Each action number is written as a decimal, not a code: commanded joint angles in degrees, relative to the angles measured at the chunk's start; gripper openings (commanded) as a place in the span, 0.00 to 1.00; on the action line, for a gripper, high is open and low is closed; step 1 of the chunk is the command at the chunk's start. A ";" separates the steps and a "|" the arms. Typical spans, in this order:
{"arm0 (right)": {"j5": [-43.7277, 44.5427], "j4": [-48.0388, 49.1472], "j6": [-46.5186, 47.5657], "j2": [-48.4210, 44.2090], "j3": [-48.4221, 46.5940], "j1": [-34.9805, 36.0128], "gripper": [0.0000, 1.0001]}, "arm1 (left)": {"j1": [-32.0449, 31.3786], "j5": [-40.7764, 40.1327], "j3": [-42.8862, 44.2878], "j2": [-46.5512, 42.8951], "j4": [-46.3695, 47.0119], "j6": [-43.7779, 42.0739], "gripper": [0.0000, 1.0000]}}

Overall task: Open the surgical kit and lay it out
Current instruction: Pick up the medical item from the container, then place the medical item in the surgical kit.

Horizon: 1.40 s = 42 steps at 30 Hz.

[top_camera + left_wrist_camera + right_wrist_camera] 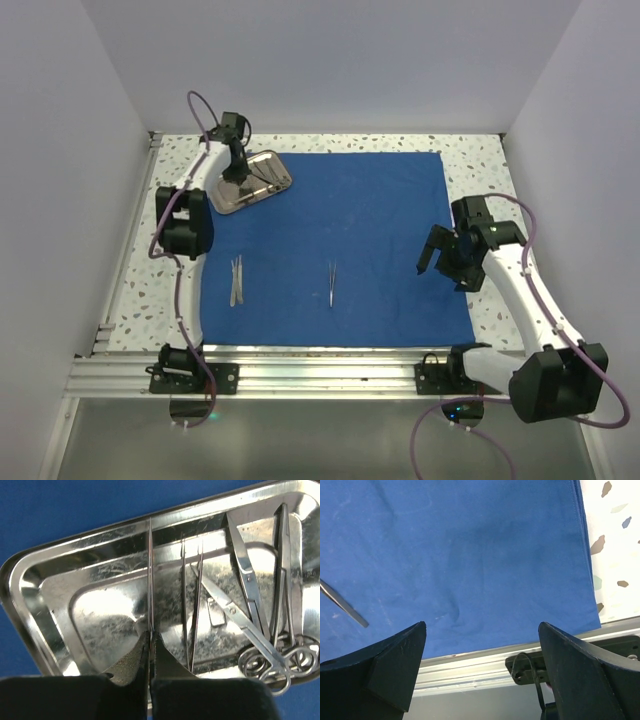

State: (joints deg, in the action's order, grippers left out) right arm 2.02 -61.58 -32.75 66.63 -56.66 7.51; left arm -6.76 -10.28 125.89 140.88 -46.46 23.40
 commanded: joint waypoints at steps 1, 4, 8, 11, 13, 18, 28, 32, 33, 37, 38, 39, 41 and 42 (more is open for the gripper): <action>-1.85 0.94 0.23 -2.99 -1.25 -0.04 0.98 | 0.61 -0.97 -1.86 -10.35 -1.53 -0.28 0.00; -3.42 0.59 0.06 -4.66 -1.61 -0.04 0.98 | -0.70 -0.44 -6.59 -16.83 -1.79 0.42 0.00; -4.74 -1.16 0.32 -6.24 -2.75 -0.04 0.98 | -5.79 -2.11 -16.61 -26.25 -1.62 2.52 0.00; -6.15 -2.75 0.15 -7.74 -3.63 0.14 0.98 | -12.81 -2.55 -27.59 -34.07 -0.31 6.91 0.00; -7.72 -3.72 -0.29 -8.44 -4.24 0.05 0.98 | -15.46 -2.02 -36.70 -39.59 1.97 11.46 0.00; -11.07 -7.41 -0.73 -10.20 -5.91 0.05 0.98 | -24.78 -0.79 -51.07 -47.70 6.46 20.79 0.00; -12.66 -10.84 -0.38 -13.45 -5.21 1.37 0.98 | -38.58 -0.70 -60.05 -47.20 11.91 31.43 0.00; -11.25 -11.54 0.41 -13.81 -5.04 1.98 0.98 | -40.95 0.00 -59.62 -45.61 12.27 32.15 0.00; -10.55 -11.54 0.58 -13.81 -5.04 2.16 0.99 | -41.22 0.09 -59.53 -45.43 12.35 32.41 0.06; -9.32 -11.46 0.94 -13.90 -4.77 2.34 0.98 | -41.31 0.97 -59.09 -45.52 12.71 31.89 0.47; -9.14 -11.37 1.11 -13.72 -4.68 2.34 0.98 | -41.40 0.97 -58.65 -45.43 12.45 31.62 0.54; -8.88 -11.37 1.20 -13.55 -4.86 2.42 0.98 | -41.40 0.27 -57.00 -45.43 11.05 30.84 0.57; -8.09 -11.02 1.37 -13.02 -5.21 2.42 0.99 | -40.79 -2.01 -54.62 -45.34 8.85 29.78 0.62; -7.74 -11.02 1.46 -12.84 -5.38 2.42 0.98 | -40.18 -2.80 -52.08 -45.43 6.84 28.12 0.63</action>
State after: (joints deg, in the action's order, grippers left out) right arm -6.98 -72.12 -32.75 53.32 -60.97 9.67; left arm -47.90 -9.78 67.59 95.77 -37.60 53.89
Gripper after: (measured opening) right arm 0.985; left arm 0.615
